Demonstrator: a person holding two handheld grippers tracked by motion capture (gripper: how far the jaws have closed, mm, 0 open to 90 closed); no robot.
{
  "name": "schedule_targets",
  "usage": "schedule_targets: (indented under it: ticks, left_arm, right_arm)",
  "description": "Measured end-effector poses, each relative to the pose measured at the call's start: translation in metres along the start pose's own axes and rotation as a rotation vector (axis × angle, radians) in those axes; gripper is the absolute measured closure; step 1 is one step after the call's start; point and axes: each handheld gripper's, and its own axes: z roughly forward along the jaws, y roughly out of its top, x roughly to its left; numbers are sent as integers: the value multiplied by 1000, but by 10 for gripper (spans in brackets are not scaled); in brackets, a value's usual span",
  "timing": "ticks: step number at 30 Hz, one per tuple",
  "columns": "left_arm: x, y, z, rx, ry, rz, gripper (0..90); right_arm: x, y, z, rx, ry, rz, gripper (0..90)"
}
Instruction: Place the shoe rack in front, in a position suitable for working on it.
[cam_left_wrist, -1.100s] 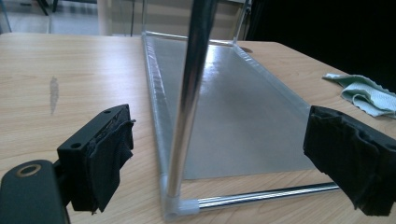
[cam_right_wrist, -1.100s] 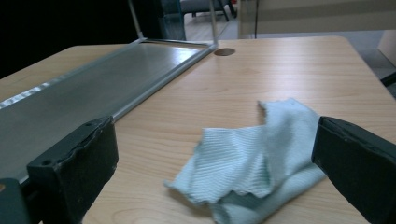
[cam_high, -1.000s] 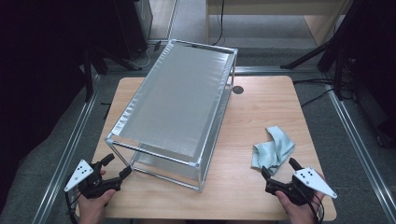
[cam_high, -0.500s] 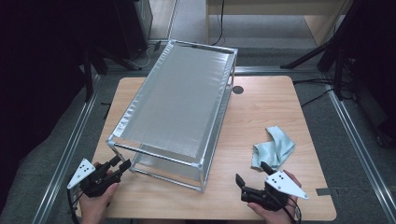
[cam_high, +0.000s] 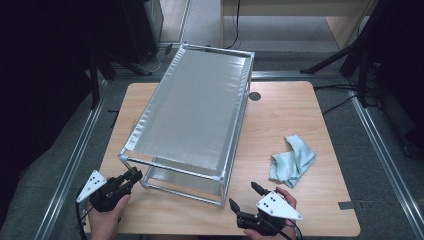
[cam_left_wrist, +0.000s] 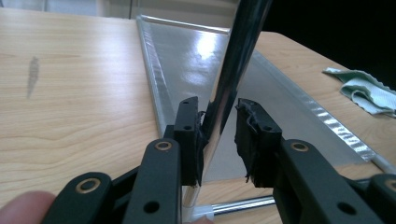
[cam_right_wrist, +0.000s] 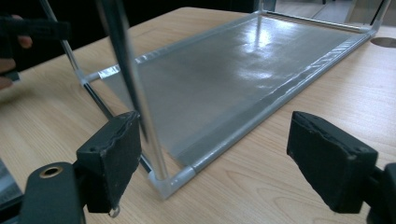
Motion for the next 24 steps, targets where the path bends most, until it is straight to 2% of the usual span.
schedule_targets:
  ticks: [1,3,7,9,12,13,14,15,16,17,21,22,24]
  left_arm:
    - [-1,0,0,4,-1,6,722]
    - [-6,-1,2,8,-8,14,750]
    - [-17,-1,5,25,-28,66,785]
    - [-23,-2,4,35,-39,85,789]
    - [-32,-3,4,48,-58,112,794]
    - [-34,-4,4,51,-65,117,796]
    - [-36,-4,4,55,-72,124,797]
    - [-38,-4,4,58,-76,131,798]
    - [-41,-4,5,60,-82,134,798]
    - [-43,-5,5,62,-94,138,799]
    - [-52,-6,8,72,-138,160,801]
    - [-52,-6,8,72,-138,160,802]
    - [-62,-7,11,81,-174,189,803]
  right_arm:
    - [2,-2,2,6,-9,-13,188]
    - [4,-4,4,16,1,-9,209]
    - [7,-7,8,32,22,-23,280]
    - [6,-5,8,38,10,-20,334]
    - [0,-5,7,27,-32,34,442]
    - [-5,-5,6,21,-40,54,515]
    - [-8,-6,5,18,-25,66,573]
    - [-13,-6,4,16,15,88,639]
    - [-16,-7,3,18,43,109,668]
    - [-17,-7,3,20,42,111,686]
    - [-22,-7,1,13,-38,99,736]
    - [-22,-7,1,13,-38,99,736]
    - [-30,-8,0,9,-62,117,768]
